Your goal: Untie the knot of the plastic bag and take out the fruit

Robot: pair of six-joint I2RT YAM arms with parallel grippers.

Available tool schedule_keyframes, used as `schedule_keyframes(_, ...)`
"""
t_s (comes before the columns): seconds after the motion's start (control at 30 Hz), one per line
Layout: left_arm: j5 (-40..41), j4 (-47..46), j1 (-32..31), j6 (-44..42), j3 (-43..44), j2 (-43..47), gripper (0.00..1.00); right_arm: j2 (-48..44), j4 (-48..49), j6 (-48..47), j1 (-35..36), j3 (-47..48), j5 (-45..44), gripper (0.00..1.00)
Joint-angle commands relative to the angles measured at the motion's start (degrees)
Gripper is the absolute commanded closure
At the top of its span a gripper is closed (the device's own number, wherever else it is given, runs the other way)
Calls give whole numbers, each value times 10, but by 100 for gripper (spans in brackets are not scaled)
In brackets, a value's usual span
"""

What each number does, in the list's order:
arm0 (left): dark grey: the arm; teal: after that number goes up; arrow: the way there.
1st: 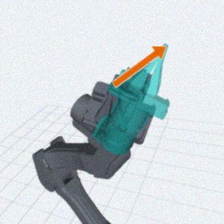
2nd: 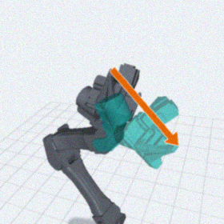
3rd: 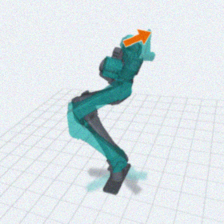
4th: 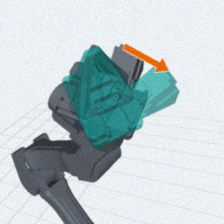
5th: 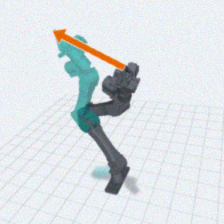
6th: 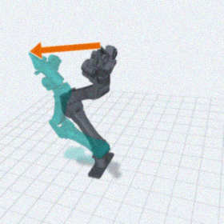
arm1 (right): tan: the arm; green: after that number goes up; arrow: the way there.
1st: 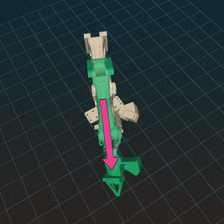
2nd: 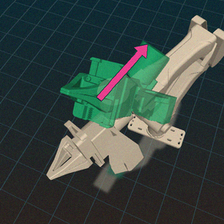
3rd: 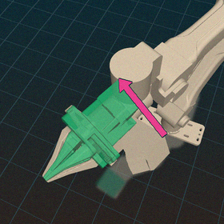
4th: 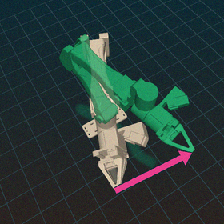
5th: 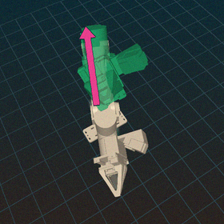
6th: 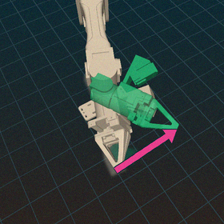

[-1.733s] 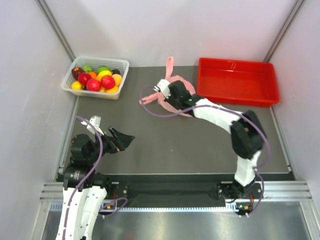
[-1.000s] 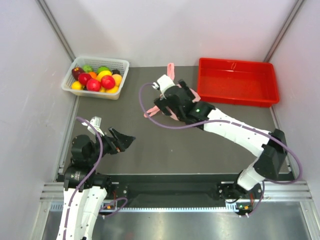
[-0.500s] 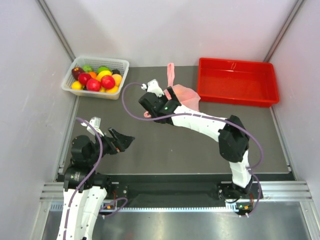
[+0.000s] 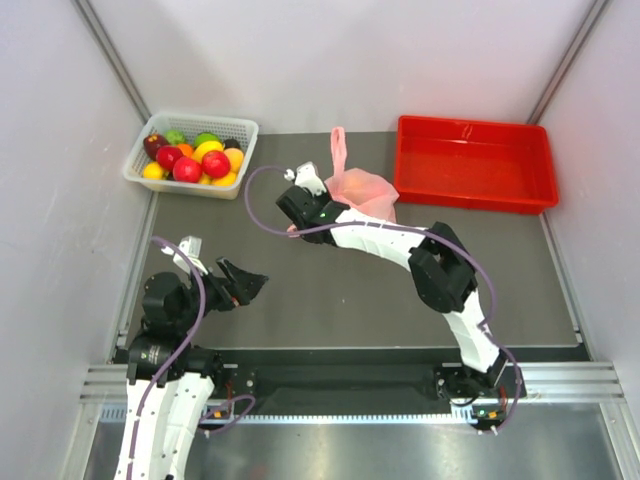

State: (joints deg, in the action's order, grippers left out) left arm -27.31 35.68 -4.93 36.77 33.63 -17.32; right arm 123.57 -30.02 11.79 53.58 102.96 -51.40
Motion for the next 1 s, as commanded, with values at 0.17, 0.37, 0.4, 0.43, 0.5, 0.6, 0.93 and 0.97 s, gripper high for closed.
schedule_keyframes(0.17, 12, 10, 0, -12, 19, 9, 2, -241, 316, -207, -31, -351, 272, 100)
schedule_keyframes(0.37, -3, -30, 0, 14, 4, 1, 2, -430, 375, -289, -106, -517, 575, 100)
schedule_keyframes(0.4, -4, -44, 0, 18, 0, -3, 2, -470, 383, -308, -111, -533, 589, 100)
schedule_keyframes(0.43, -6, -53, 1, 22, -2, -7, 2, -487, 389, -315, -112, -549, 596, 100)
schedule_keyframes(0.5, -21, -88, 0, 38, -10, -24, 2, -524, 385, -331, -112, -572, 611, 100)
schedule_keyframes(0.6, -51, -140, 0, 64, -18, -62, 2, -552, 328, -351, -113, -573, 640, 100)
schedule_keyframes(0.93, -9, -240, -102, 87, 40, -275, 1, -620, 303, -323, -93, -634, 630, 100)
schedule_keyframes(0.97, 8, -250, -124, 87, 48, -313, 1, -623, 307, -320, -87, -639, 615, 100)
